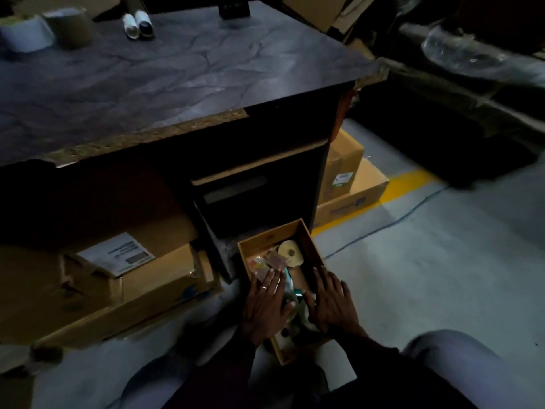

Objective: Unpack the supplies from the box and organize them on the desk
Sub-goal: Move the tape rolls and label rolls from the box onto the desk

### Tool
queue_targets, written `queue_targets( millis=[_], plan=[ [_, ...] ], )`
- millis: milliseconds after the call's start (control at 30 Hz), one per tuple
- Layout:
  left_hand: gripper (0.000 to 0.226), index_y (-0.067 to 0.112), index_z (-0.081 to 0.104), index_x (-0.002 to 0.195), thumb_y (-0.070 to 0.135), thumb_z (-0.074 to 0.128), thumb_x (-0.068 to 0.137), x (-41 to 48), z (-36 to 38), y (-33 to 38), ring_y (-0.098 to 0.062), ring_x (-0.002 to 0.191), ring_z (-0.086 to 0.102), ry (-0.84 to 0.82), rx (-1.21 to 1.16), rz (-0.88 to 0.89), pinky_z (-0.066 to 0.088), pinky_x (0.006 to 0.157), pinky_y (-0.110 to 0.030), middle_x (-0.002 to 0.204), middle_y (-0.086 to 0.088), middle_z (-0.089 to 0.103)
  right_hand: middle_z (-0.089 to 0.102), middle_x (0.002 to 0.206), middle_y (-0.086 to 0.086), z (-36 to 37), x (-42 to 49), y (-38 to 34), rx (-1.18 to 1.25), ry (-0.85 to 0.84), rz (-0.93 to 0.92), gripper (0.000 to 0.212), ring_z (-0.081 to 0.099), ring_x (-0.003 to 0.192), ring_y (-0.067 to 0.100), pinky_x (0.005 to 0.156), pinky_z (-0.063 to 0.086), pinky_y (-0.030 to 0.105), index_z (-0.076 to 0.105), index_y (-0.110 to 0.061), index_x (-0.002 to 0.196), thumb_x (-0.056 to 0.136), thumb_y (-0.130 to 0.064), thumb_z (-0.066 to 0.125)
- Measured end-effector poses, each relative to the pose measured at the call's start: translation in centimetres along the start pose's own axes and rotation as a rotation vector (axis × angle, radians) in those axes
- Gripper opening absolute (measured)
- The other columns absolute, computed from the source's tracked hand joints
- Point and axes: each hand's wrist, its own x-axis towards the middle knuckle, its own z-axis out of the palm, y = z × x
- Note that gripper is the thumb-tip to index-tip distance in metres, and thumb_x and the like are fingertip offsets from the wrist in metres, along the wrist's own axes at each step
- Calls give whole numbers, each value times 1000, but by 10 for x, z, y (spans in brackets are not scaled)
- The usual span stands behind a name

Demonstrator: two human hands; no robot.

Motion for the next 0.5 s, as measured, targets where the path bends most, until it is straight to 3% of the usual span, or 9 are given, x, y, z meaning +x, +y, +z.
queue_targets(
  millis=[133,267,367,433,500],
  plan=[
    [67,10,45,144,50,45,91,20,37,-8,-25,139,43,-31,-19,47,24,111,-51,149,-9,47,60,139,13,47,-6,5,75,-8,91,59,60,126,30,100,52,44,57,-7,139,97,-46,42],
    [71,9,51,140,53,47,85,48,64,-13,-24,132,51,-94,5,109,24,112,-45,143,-9,54,63,133,18,83,-11,16,70,31,93,54,63,120,34,95,54,46,61,-1,133,101,-39,39],
    [75,10,57,135,55,44,76,67,77,-17,-23,125,58,-111,-27,76,40,109,-42,138,-7,59,64,132,19,111,-13,28,43,65,95,55,65,117,36,94,54,45,62,0,131,101,-41,43],
    [77,11,47,143,51,39,79,76,85,-18,-23,133,50,-102,-40,46,40,110,-45,146,-7,50,63,132,22,130,-13,36,34,93,82,53,65,114,39,92,53,47,63,3,129,96,-38,57],
    [76,14,23,154,49,36,88,81,91,-18,-22,147,27,-121,-8,65,25,118,-47,160,-4,28,65,129,22,141,-12,42,60,67,116,55,67,109,40,87,55,47,63,3,129,93,-39,63]
  ],
)
